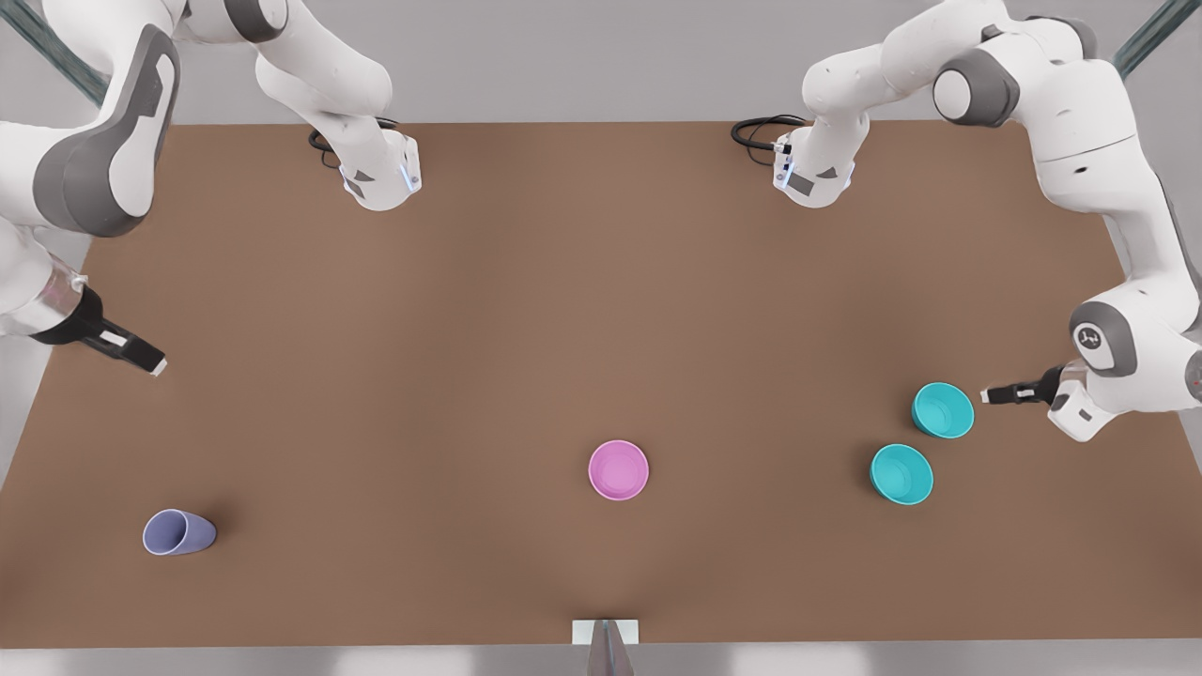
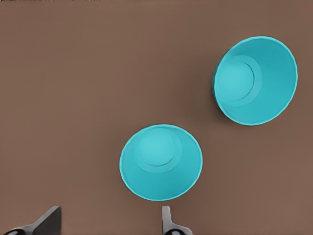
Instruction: Stack the blue bowl on the pink bowl
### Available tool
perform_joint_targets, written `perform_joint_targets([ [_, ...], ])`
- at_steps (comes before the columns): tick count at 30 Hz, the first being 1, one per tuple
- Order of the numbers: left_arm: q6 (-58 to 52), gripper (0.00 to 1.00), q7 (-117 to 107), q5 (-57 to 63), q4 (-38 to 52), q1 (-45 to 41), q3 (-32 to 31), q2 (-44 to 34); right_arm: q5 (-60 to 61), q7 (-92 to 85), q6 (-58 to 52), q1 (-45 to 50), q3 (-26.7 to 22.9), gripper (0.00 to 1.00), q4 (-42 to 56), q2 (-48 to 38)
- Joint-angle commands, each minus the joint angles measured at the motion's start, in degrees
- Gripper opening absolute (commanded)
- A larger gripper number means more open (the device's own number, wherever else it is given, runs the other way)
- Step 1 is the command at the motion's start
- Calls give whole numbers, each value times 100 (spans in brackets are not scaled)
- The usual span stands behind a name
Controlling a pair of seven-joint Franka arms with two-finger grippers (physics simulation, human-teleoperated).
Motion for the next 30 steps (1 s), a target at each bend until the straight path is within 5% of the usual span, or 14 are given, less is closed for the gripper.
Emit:
perform_joint_targets([
  [1,972,100,2572,-63,-11,38,4,133,-110,-3170,-710,11,4,100,-458,-469],
  [3,972,100,2572,-317,-20,29,4,326,13,-3134,-85,3,-5,100,-1452,-1086],
  [14,1007,100,2511,-599,-258,-59,4,810,4,-3126,-217,-59,-49,100,-1206,-787],
  [15,1007,94,2502,-599,-258,-59,4,819,4,-3126,-217,-59,-49,100,-1206,-787],
  [17,1007,45,2511,-590,-258,-59,4,819,4,-3126,-217,-59,-49,100,-1206,-787],
  [19,989,21,2502,-599,-258,-50,-5,810,13,-3126,-226,-59,-49,100,-1206,-787],
  [25,980,21,2300,-757,-240,-32,-14,757,22,-3126,-235,-59,-49,100,-1206,-760],
  [30,-522,21,-116,-195,-187,-1104,-181,-824,30,-3126,-261,-59,-49,100,-1206,-752],
])
